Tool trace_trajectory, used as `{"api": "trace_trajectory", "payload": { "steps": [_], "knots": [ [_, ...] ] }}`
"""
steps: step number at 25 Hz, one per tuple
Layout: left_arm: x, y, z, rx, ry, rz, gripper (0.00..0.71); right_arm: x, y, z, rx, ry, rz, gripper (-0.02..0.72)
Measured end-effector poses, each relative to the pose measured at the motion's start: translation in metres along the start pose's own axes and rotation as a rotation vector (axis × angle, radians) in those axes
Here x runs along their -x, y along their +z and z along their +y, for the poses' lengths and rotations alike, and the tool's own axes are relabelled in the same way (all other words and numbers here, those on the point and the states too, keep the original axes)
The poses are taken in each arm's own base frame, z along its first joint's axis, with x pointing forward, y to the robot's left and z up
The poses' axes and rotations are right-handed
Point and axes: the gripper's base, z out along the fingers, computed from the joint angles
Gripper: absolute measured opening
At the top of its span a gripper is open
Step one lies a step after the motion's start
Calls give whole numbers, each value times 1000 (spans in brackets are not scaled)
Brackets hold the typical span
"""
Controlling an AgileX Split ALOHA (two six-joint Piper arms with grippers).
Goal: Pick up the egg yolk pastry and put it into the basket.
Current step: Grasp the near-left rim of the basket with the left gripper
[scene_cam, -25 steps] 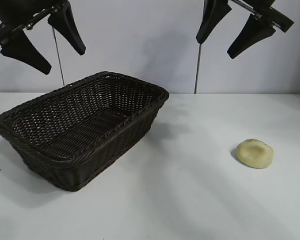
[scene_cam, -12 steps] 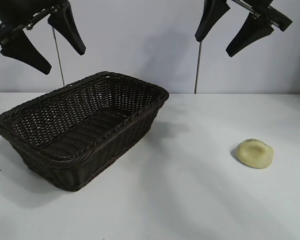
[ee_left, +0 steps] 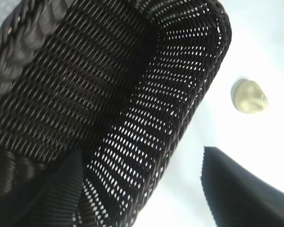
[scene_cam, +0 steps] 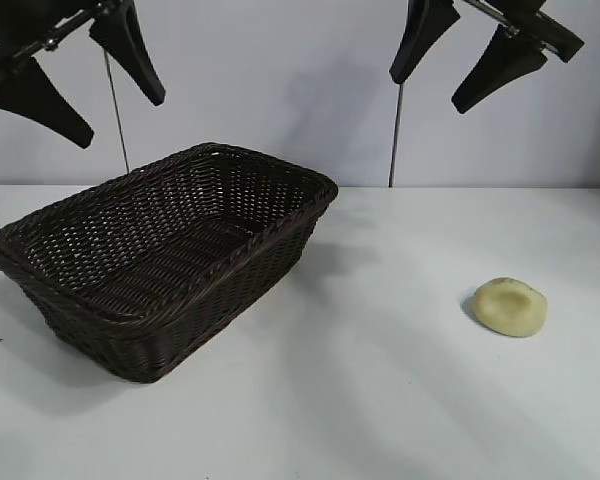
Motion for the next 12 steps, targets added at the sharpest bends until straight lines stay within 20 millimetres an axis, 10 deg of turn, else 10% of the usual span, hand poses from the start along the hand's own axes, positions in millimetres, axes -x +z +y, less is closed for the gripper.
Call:
{"api": "trace_trajectory", "payload": {
  "steps": [12],
  "knots": [
    [-44,10,26,133,-244,-6,514,-1,0,0,1,0,8,496]
  ]
}}
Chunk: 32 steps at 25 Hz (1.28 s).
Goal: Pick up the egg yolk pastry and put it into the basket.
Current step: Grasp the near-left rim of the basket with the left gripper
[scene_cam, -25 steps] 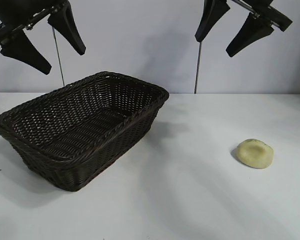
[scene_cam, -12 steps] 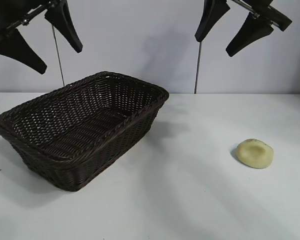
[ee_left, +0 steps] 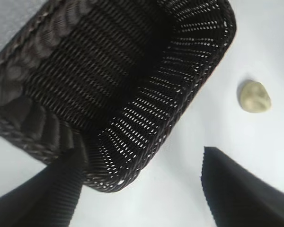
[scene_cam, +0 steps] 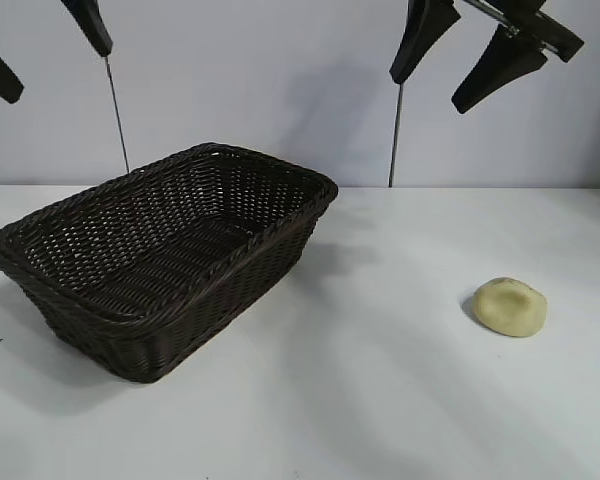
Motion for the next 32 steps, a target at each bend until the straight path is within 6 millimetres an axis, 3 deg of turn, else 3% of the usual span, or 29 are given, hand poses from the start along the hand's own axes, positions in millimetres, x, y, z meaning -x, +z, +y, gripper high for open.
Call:
{"api": "trace_trajectory", "payload": {
  "steps": [9,32],
  "knots": [
    [-10,43,26,11,-331,-48,514,0,0,0,0,-1,1,496],
    [4,121,43,125,-449,12,514,-1,0,0,0,-2,13,496]
  ]
}}
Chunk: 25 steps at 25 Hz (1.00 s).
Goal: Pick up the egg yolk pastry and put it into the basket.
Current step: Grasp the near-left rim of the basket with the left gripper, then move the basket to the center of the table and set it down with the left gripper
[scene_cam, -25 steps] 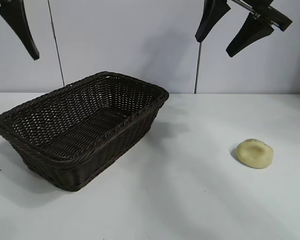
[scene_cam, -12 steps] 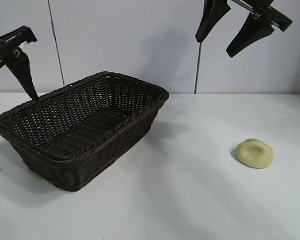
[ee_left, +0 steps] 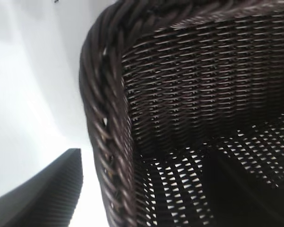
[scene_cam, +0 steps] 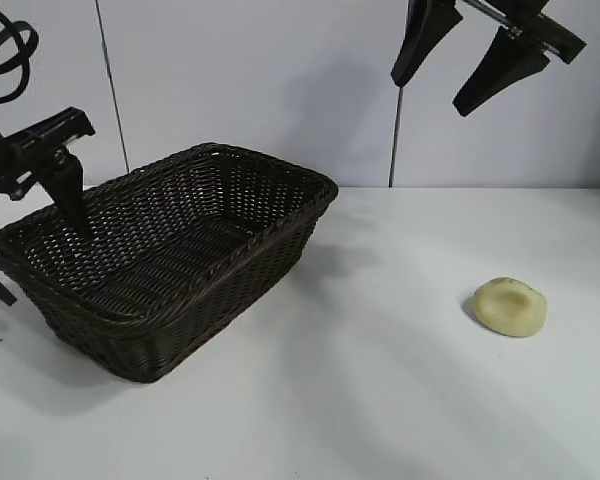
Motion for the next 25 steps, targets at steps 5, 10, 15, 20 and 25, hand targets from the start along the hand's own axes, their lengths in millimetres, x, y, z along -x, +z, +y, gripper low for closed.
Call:
{"api": "trace_trajectory", "payload": {
  "steps": [5,10,15,20,25],
  "knots": [
    [0,7,2,7,-24,10,440,0,0,0,-4,-1,0,496],
    [0,8,2,5,-62,11,146,0,0,0,-5,-2,0,496],
    [0,8,1,-8,-73,7,97,0,0,-1,-6,-2,0,496],
    [-1,0,-1,-47,-68,18,97,0,0,-1,-6,-2,0,496],
    [6,-18,3,-105,-10,60,97,0,0,-1,-6,-2,0,496]
  ]
}}
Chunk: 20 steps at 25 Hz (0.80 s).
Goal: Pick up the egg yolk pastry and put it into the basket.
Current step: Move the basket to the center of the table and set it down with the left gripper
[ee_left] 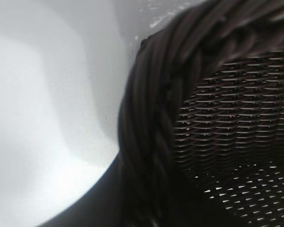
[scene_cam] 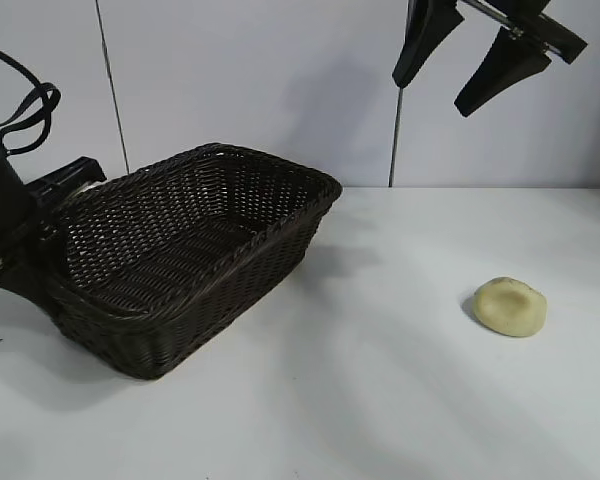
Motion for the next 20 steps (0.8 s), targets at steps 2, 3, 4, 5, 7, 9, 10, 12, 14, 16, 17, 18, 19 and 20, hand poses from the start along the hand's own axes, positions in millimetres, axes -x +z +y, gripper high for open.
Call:
{"api": "trace_trajectory", "payload": {
  "steps": [2,3,4,5,7,9,10,12,14,16,17,18,19,20],
  "knots": [
    [6,-3,3,-18,21,18,97,0,0,0,0,0,0,496],
    [8,-4,5,-25,42,27,97,0,0,0,0,0,0,496],
    [11,-5,6,-30,63,29,97,0,0,0,0,0,0,496],
    [12,-6,7,-34,84,34,97,0,0,0,0,0,-1,496],
    [13,-7,9,-34,132,45,97,0,0,0,0,0,-1,496],
    [13,-7,9,-37,182,51,97,0,0,0,0,0,0,496],
    [12,-7,9,-38,204,56,97,0,0,0,0,0,0,496],
    [12,-9,7,-39,260,68,97,0,0,0,0,0,0,496],
    [13,-12,2,-41,323,85,97,0,0,0,0,0,0,496],
    [16,-16,-6,-50,390,97,97,0,0,0,0,0,0,496],
    [19,-17,-12,-55,419,100,97,0,0,0,0,0,0,496],
    [22,-18,-17,-57,442,102,97,0,0,0,0,0,0,496],
    [25,-18,-23,-57,475,109,97,0,0,0,0,0,0,496],
    [29,-17,-27,-55,502,122,97,0,0,0,0,0,0,496]
  ]
}}
